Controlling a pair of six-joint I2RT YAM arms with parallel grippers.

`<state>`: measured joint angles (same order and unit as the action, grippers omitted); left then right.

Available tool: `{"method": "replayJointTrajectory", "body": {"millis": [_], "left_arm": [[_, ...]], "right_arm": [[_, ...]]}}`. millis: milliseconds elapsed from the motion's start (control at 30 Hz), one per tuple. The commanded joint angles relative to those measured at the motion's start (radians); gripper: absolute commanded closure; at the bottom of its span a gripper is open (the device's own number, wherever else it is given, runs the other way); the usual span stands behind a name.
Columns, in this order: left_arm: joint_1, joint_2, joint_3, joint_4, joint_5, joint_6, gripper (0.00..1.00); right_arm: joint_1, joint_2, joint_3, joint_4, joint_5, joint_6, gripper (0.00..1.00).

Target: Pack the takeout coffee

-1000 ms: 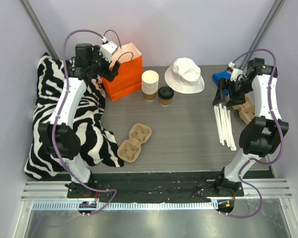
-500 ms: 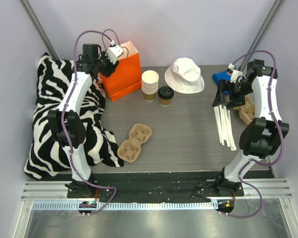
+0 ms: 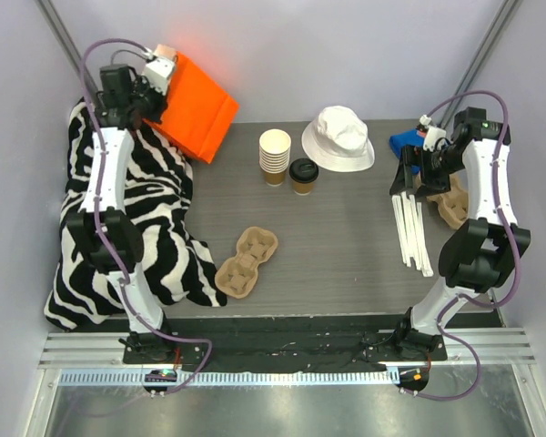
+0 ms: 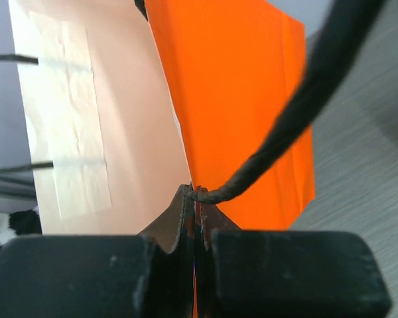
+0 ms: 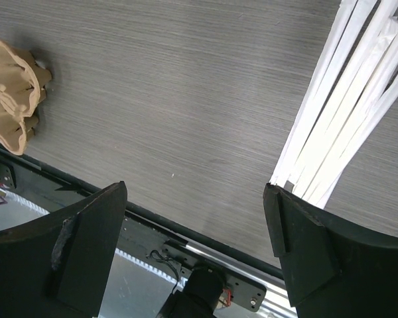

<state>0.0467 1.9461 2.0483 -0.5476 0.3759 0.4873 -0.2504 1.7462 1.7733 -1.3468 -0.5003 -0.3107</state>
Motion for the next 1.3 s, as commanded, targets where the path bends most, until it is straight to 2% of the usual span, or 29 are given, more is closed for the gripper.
{"method": "replayJointTrajectory", "body": {"millis": [0,167,333,433,500,567,600,667,733,800,900,1033,1133,1167,1267], "left_arm": [[0.019,-0.166,0.036,0.146,0.084,-0.114,1.00],[0.012,-0.289,0.064,0.170,0.176,-0.232,1.00],[-0.037,-0.417,0.052,0.135,0.291,-0.286,1.00],[-0.163,-0.499,0.030,0.068,0.365,-0.279,1.00],[-0.243,-0.553,0.013,0.014,0.359,-0.230,1.00],[-0.376,-0.582,-0.037,-0.067,0.337,-0.193,1.00],[-0.459,-0.595,-0.062,-0.092,0.324,-0.153,1.00],[-0.540,-0.622,-0.141,-0.176,0.321,-0.104,1.00],[-0.672,-0.634,-0.203,-0.259,0.281,-0.014,1.00],[-0.805,-0.633,-0.233,-0.311,0.244,0.046,1.00],[-0.948,-0.622,-0.308,-0.365,0.178,0.149,1.00],[-1.030,-0.602,-0.390,-0.364,0.143,0.298,1.00],[-1.036,-0.596,-0.457,-0.376,0.159,0.491,1.00],[-1.036,-0.604,-0.473,-0.394,0.182,0.646,1.00],[-1.036,-0.637,-0.584,-0.376,0.195,0.810,1.00]], "right_arm": [[0.003,-0.065,0.064,-0.002,-0.015,0.010,0.07],[0.000,-0.094,0.086,-0.003,-0.011,0.010,0.07],[-0.016,-0.138,0.103,0.015,-0.017,0.033,0.06],[-0.020,-0.171,0.124,0.035,-0.023,0.068,0.05],[-0.024,-0.195,0.146,0.047,-0.020,0.100,0.05],[-0.036,-0.211,0.173,0.067,-0.015,0.122,0.04],[-0.042,-0.221,0.182,0.075,-0.008,0.134,0.04],[-0.067,-0.229,0.210,0.098,-0.006,0.177,0.04],[-0.090,-0.237,0.222,0.110,-0.021,0.206,0.03],[-0.118,-0.244,0.235,0.115,-0.041,0.211,0.01],[-0.125,-0.257,0.241,0.110,-0.055,0.187,0.00],[-0.125,-0.254,0.256,0.028,-0.192,0.085,0.00],[-0.124,-0.237,0.275,-0.098,-0.288,-0.051,0.00],[-0.122,-0.223,0.285,-0.138,-0.334,-0.130,0.00],[-0.089,-0.269,0.223,-0.157,-0.316,-0.206,0.00]]}}
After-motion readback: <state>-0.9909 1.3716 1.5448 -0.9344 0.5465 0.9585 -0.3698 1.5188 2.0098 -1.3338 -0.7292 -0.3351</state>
